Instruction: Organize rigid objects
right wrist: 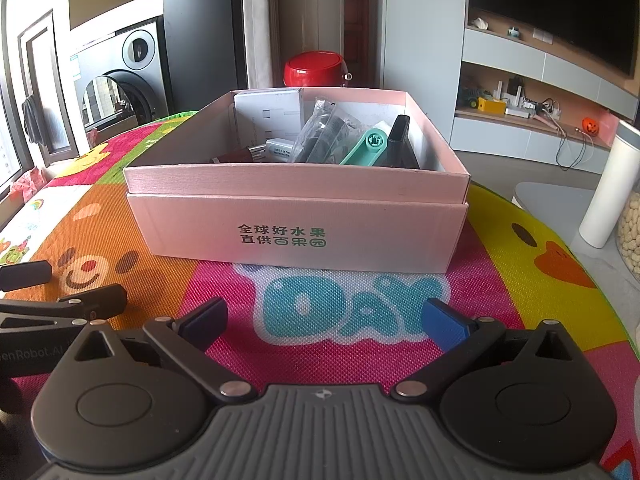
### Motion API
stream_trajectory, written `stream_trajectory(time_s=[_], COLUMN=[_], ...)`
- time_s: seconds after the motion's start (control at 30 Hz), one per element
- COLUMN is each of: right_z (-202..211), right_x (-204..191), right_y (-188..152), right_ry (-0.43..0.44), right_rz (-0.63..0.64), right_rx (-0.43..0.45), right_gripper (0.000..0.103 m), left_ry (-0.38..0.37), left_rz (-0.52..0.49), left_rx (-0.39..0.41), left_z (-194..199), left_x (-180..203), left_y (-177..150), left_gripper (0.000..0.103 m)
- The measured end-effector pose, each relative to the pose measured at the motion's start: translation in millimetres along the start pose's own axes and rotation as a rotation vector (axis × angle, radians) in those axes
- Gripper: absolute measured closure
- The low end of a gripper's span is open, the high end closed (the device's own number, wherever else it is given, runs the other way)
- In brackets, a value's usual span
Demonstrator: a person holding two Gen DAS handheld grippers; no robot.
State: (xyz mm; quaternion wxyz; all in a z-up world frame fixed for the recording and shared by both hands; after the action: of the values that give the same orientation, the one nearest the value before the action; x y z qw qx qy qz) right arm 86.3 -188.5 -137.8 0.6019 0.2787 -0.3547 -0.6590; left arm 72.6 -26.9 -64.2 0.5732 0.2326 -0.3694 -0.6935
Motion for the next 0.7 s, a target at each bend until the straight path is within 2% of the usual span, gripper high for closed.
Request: stream_trajectory(time_s=[0.7], right_z=[0.1], right_x=[0.0], right_y=[0.0], right_ry=[0.0], right_rz=[0.0], right_rx=[0.0], right_gripper=[0.0], left_ry=[0.002], left_rz=[-0.002], left_rx=[0.002], left_z=[0.9], left_x=[3.0], left_y=[-1.5], left_gripper=[0.007])
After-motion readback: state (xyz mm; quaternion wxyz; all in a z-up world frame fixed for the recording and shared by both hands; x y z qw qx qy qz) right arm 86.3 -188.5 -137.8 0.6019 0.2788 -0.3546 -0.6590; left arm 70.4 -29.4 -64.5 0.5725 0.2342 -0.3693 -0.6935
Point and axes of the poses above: each gripper's, at about its wrist camera, not at the fingertips, and z roughly against the way its jaws point, x to its right, y to its top, the point moved 7 cm from there along -z, roughly the way its jaws point, and after that the axes turned 10 degrees about -y, right-handed, at the moved point
